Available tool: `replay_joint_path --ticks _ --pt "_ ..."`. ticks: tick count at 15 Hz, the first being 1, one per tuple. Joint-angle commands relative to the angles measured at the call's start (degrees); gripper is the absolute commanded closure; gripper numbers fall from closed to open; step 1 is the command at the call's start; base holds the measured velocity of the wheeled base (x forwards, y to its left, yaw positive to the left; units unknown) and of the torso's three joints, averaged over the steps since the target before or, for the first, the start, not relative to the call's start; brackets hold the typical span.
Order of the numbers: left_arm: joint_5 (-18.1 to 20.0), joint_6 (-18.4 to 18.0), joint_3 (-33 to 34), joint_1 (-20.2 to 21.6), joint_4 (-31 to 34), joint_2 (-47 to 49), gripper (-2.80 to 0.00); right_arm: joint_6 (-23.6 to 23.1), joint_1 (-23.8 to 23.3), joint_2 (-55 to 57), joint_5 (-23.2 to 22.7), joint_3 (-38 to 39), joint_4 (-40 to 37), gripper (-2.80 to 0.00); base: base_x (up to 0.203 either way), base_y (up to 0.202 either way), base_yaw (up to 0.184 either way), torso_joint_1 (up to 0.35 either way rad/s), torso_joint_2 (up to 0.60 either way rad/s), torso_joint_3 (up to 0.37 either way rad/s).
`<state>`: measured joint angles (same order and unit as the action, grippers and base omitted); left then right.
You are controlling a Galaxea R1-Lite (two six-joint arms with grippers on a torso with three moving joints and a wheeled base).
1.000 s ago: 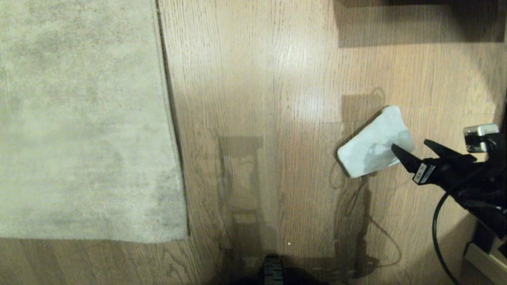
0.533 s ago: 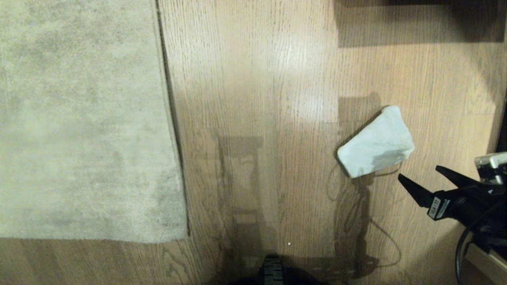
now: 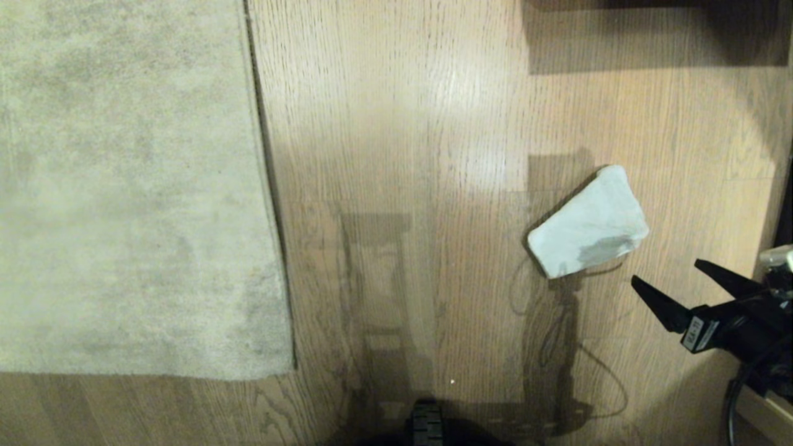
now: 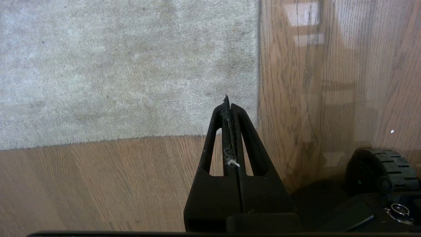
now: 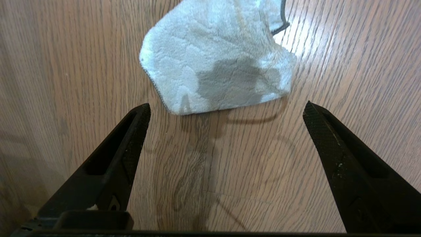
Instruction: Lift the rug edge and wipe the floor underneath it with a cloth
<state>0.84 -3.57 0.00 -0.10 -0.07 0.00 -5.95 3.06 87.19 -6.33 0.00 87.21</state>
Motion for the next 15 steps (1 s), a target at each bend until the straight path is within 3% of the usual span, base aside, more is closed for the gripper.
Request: replay_joint_path --ticks 1,9,15 --pt "0.0 0.0 0.0 0.0 0.0 0.1 0.00 -0.1 0.1 -1.2 -0.1 0.0 1.4 0.00 0.000 0.000 0.000 0.000 0.00 0.000" --pt "0.0 0.0 0.0 0.0 0.0 0.1 0.00 0.1 0.1 -7.2 -0.2 0.0 -1.6 0.00 0.000 0.000 0.000 0.000 0.00 0.000" --pt "0.0 0.0 0.0 0.0 0.0 0.1 0.00 0.1 0.1 -24.0 -0.1 0.0 -22.9 0.00 0.000 0.000 0.000 0.000 0.00 0.000"
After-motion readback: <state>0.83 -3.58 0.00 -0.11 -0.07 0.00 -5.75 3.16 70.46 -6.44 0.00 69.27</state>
